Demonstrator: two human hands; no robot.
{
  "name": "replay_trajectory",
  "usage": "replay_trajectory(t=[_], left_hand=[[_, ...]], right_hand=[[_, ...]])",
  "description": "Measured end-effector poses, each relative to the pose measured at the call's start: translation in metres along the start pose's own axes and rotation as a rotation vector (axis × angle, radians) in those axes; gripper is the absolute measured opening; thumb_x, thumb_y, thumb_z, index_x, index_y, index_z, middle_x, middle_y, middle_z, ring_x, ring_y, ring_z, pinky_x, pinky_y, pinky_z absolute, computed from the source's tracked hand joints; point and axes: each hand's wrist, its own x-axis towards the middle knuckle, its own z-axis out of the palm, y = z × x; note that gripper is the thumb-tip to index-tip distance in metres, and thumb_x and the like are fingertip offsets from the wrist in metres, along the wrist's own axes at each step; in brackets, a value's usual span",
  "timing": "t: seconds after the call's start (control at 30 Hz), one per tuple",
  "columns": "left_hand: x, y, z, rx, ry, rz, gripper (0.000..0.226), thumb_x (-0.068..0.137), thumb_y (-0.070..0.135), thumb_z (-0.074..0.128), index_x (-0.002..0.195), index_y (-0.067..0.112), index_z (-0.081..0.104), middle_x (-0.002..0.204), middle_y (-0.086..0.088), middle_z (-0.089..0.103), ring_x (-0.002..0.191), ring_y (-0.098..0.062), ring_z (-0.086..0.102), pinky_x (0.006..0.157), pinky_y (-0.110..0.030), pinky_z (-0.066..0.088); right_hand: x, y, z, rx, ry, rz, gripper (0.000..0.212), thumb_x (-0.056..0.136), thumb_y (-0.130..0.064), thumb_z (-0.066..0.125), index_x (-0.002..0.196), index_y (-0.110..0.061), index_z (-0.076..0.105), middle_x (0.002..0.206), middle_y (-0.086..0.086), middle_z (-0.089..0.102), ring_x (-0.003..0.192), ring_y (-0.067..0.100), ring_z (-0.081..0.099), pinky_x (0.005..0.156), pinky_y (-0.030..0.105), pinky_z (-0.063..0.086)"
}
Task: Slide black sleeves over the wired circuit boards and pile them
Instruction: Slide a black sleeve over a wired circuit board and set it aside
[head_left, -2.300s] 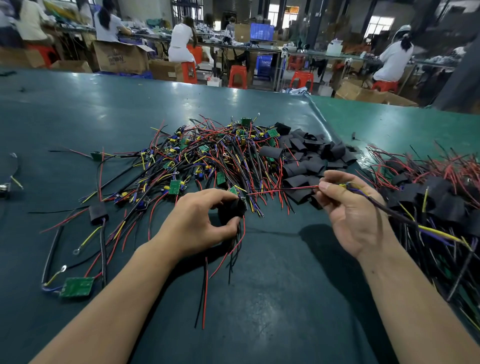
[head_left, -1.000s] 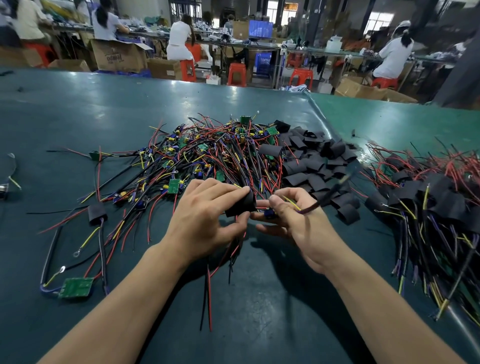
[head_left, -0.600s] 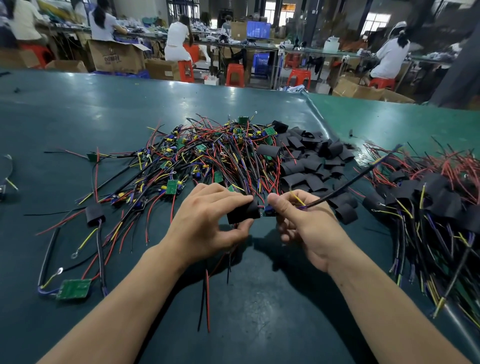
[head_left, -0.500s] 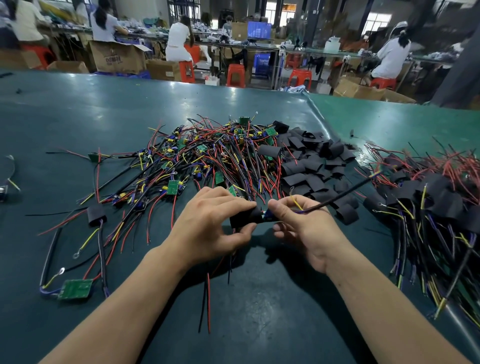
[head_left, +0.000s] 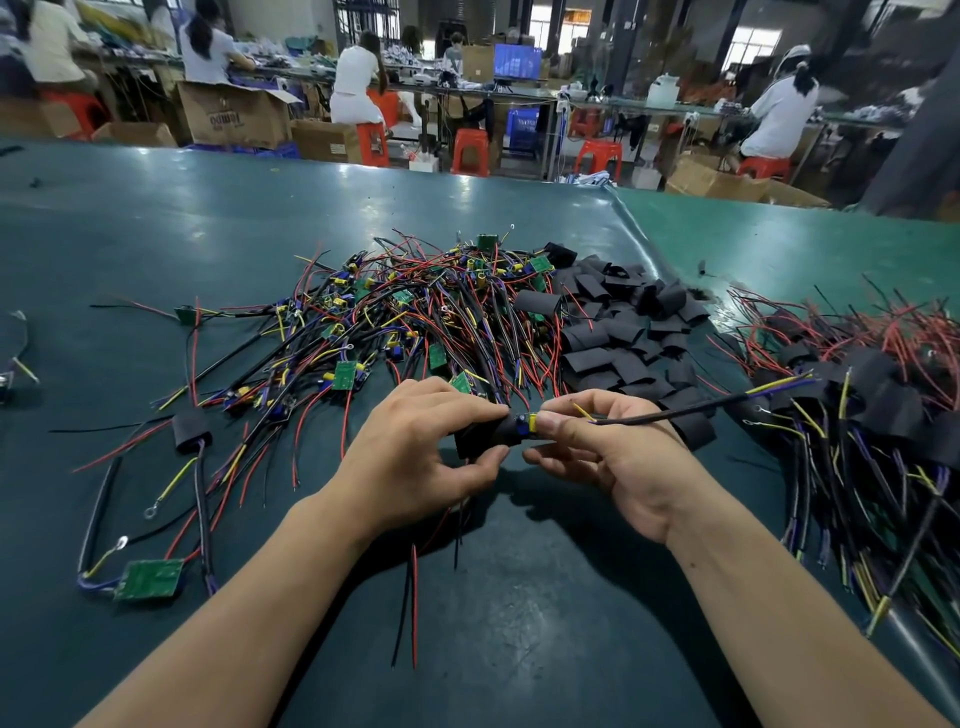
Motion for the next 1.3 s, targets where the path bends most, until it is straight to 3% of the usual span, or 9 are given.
replay_trajectory(t=[0.2, 0.37, 0.57, 0.7, 0.9, 1.07, 1.2, 1.3], left_hand=[[0.002, 0.001, 0.001, -0.032, 0.009, 0.062, 0.03, 0.071, 0.011, 0.085, 0.099, 0.005, 0.076, 0.095, 0.0, 0.075, 0.078, -0.026, 0.065, 0.072, -0.041, 0.055], [0.003, 0.003, 0.003, -0.035, 0.032, 0.091, 0.032, 0.071, 0.009, 0.086, 0.101, 0.003, 0.076, 0.096, -0.002, 0.075, 0.078, -0.026, 0.065, 0.072, -0.038, 0.056], [0.003, 0.002, 0.0, -0.06, 0.069, 0.052, 0.033, 0.073, 0.008, 0.085, 0.104, 0.001, 0.075, 0.101, -0.002, 0.075, 0.083, -0.025, 0.066, 0.074, -0.036, 0.056], [0.004, 0.003, 0.001, -0.086, 0.072, 0.068, 0.033, 0.073, 0.008, 0.085, 0.104, 0.001, 0.075, 0.101, -0.001, 0.074, 0.083, -0.023, 0.066, 0.074, -0.034, 0.056], [0.002, 0.001, -0.001, -0.085, 0.09, 0.08, 0.031, 0.074, 0.008, 0.085, 0.103, 0.001, 0.075, 0.099, -0.001, 0.074, 0.082, -0.022, 0.066, 0.073, -0.034, 0.056], [0.002, 0.001, 0.0, -0.09, 0.081, 0.094, 0.031, 0.073, 0.009, 0.085, 0.102, 0.001, 0.076, 0.097, -0.001, 0.075, 0.081, -0.023, 0.066, 0.07, -0.035, 0.056], [0.003, 0.003, 0.0, -0.072, 0.087, 0.106, 0.031, 0.073, 0.008, 0.085, 0.102, 0.001, 0.075, 0.096, -0.001, 0.074, 0.079, -0.023, 0.065, 0.071, -0.033, 0.055], [0.003, 0.005, 0.0, -0.07, 0.086, 0.102, 0.031, 0.073, 0.007, 0.085, 0.101, 0.0, 0.075, 0.095, -0.002, 0.074, 0.079, -0.023, 0.065, 0.07, -0.033, 0.055]], right_hand=[[0.001, 0.001, -0.002, 0.078, 0.052, 0.047, 0.017, 0.06, -0.004, 0.075, 0.076, -0.001, 0.069, 0.074, 0.016, 0.072, 0.061, 0.021, 0.071, 0.054, 0.021, 0.056], [0.002, 0.004, 0.004, -0.008, 0.094, 0.045, 0.025, 0.055, -0.015, 0.082, 0.074, -0.009, 0.066, 0.067, 0.006, 0.07, 0.051, 0.014, 0.065, 0.046, 0.018, 0.051], [0.0, 0.0, 0.002, 0.017, 0.017, 0.004, 0.021, 0.055, -0.008, 0.08, 0.075, -0.007, 0.074, 0.074, 0.012, 0.073, 0.062, 0.021, 0.072, 0.051, 0.019, 0.054], [-0.002, -0.001, 0.002, -0.13, 0.037, -0.078, 0.029, 0.064, -0.007, 0.081, 0.091, -0.007, 0.07, 0.074, 0.008, 0.074, 0.059, 0.018, 0.07, 0.05, 0.022, 0.052], [-0.003, 0.002, 0.008, -0.22, 0.036, -0.253, 0.013, 0.076, 0.003, 0.078, 0.077, -0.007, 0.069, 0.065, 0.009, 0.07, 0.052, 0.019, 0.066, 0.048, 0.021, 0.05], [-0.005, 0.0, 0.006, -0.18, 0.028, -0.162, 0.013, 0.074, 0.0, 0.079, 0.077, -0.008, 0.069, 0.067, 0.009, 0.071, 0.048, 0.016, 0.063, 0.045, 0.02, 0.048], [-0.005, 0.002, 0.009, 0.034, 0.021, 0.003, 0.023, 0.06, -0.009, 0.08, 0.078, -0.01, 0.065, 0.067, 0.006, 0.07, 0.046, 0.01, 0.061, 0.044, 0.018, 0.047], [-0.004, 0.003, 0.009, -0.071, 0.041, -0.133, 0.018, 0.07, -0.001, 0.08, 0.075, -0.01, 0.066, 0.068, 0.01, 0.071, 0.047, 0.016, 0.063, 0.045, 0.021, 0.049]])
